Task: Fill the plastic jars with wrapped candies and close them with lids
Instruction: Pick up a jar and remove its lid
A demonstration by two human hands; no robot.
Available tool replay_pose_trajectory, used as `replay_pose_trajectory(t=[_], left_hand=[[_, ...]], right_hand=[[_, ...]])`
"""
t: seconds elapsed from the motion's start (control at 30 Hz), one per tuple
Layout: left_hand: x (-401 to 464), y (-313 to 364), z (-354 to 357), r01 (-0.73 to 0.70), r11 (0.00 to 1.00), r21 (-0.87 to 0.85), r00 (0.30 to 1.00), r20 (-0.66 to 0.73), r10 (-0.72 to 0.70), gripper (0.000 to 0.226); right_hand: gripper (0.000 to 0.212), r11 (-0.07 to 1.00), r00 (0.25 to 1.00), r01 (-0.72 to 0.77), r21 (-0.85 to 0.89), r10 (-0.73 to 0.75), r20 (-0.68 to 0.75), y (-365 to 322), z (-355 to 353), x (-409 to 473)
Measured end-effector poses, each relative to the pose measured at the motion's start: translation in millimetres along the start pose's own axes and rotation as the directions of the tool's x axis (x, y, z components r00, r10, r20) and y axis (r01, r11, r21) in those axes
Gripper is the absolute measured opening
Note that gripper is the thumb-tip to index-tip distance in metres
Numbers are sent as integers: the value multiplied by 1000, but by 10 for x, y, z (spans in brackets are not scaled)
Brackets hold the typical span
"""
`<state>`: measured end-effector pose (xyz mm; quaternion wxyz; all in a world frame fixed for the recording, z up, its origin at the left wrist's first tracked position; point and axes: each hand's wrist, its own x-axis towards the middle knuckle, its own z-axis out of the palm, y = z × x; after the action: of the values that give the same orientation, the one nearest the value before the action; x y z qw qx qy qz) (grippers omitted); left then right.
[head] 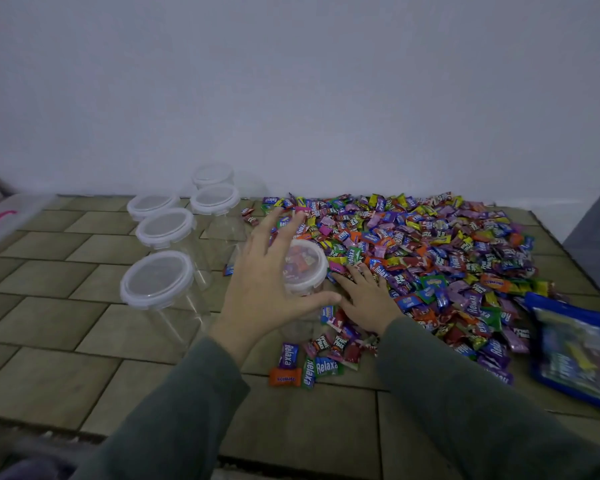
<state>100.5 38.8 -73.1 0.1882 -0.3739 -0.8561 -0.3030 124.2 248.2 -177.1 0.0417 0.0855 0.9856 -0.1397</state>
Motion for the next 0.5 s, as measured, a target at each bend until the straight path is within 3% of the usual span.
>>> replay_pose_trajectory(t=[0.07,0.17,0.23,0.3,0.33,0.5], left_hand=[[-114,-22,32,55,989,-140,991,-114,-71,115],[-301,-42,204,190,867,-461,947,-148,-286,115],[-373,-82,348,247,782,-573,921,-112,-373,120],[-398,-105,462,309,695,-649,904,-26,-426,125],[-401,-113,509,332,659,-675,897,11,-441,125],[-362,-130,645,351,633,-690,885,23,-466,85]], right_hand=[[49,997,1000,-5,80,7,-25,-50,-83,-4],[35,959,955,91,268,-7,-298,-203,-263,-50],[35,817,910,198,542,53,-412,-376,-447,-155],[48,638,936,206,742,93,-340,-545,-621,-249],[53,604,950,190,774,87,-301,-605,-681,-278],[51,573,983,109,813,58,-173,-689,-778,-263]])
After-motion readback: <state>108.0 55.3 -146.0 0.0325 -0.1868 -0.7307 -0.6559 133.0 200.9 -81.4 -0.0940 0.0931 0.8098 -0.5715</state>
